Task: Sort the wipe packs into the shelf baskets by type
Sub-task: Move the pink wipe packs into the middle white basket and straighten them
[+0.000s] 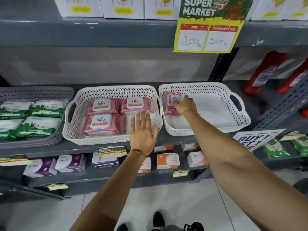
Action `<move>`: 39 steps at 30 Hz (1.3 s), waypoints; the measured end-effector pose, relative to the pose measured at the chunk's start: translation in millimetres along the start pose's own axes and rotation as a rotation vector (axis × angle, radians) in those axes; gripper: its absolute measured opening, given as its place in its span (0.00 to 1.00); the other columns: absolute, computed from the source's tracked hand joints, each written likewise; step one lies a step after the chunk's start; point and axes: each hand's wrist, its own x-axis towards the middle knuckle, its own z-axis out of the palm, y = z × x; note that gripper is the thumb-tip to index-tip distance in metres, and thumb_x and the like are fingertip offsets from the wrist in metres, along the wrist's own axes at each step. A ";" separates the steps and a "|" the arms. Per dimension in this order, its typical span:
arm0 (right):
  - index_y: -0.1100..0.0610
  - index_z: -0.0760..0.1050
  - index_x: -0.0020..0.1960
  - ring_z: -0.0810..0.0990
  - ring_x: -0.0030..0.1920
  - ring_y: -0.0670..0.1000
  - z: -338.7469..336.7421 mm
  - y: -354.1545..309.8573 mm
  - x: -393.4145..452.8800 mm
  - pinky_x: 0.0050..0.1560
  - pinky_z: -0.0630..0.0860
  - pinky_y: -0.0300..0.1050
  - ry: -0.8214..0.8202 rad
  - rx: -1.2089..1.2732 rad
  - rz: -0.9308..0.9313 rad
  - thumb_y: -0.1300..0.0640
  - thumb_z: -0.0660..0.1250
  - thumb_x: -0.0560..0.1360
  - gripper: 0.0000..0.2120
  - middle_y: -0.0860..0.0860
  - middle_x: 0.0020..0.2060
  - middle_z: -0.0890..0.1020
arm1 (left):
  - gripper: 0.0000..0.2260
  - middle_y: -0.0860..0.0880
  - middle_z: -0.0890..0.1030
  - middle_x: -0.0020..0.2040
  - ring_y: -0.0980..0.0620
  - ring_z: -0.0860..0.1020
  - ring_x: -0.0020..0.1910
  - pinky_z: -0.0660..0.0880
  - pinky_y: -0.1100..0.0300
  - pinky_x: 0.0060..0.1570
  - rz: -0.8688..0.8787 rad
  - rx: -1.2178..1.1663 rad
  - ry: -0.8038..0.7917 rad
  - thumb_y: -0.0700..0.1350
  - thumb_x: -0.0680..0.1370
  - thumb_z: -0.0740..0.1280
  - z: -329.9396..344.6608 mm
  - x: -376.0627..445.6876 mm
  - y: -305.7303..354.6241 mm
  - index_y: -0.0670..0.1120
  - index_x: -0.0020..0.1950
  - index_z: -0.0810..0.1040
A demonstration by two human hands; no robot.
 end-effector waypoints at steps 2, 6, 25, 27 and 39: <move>0.61 0.64 0.69 0.72 0.65 0.62 4.5 -4.4 7.5 0.63 0.71 0.52 -0.022 0.022 0.009 0.43 0.66 0.73 0.33 0.62 0.65 0.71 | 0.38 0.40 0.61 0.73 0.42 0.53 0.74 0.40 0.50 0.70 -0.017 0.014 -0.008 0.63 0.76 0.33 2.0 0.1 1.4 0.39 0.72 0.59; 0.57 0.69 0.67 0.76 0.60 0.61 19.7 -12.2 18.3 0.59 0.75 0.51 -0.092 0.007 -0.030 0.38 0.65 0.71 0.32 0.60 0.62 0.75 | 0.36 0.40 0.63 0.72 0.42 0.55 0.73 0.42 0.49 0.70 -0.050 0.030 -0.015 0.62 0.77 0.36 4.0 -0.5 1.9 0.39 0.71 0.62; 0.51 0.69 0.66 0.81 0.52 0.56 -11.5 -43.1 -18.0 0.54 0.80 0.52 0.093 0.444 -0.276 0.47 0.65 0.68 0.28 0.55 0.56 0.81 | 0.37 0.38 0.65 0.71 0.40 0.58 0.72 0.47 0.48 0.71 0.022 -0.013 -0.088 0.62 0.77 0.36 -0.1 1.7 -6.7 0.37 0.70 0.64; 0.53 0.65 0.70 0.78 0.60 0.55 -8.4 -58.3 -34.2 0.60 0.77 0.52 -0.004 0.395 -0.425 0.52 0.68 0.70 0.30 0.54 0.64 0.76 | 0.35 0.37 0.65 0.71 0.40 0.59 0.72 0.48 0.47 0.71 0.051 -0.002 -0.078 0.61 0.78 0.38 -4.1 -0.1 -19.9 0.37 0.70 0.64; 0.48 0.56 0.76 0.66 0.69 0.57 69.2 -97.0 -88.7 0.67 0.71 0.53 -0.267 -0.051 -0.410 0.57 0.72 0.70 0.40 0.56 0.71 0.65 | 0.33 0.38 0.44 0.75 0.43 0.41 0.74 0.43 0.49 0.73 0.023 -0.032 -0.230 0.59 0.79 0.48 -40.0 -1.3 -159.2 0.39 0.74 0.43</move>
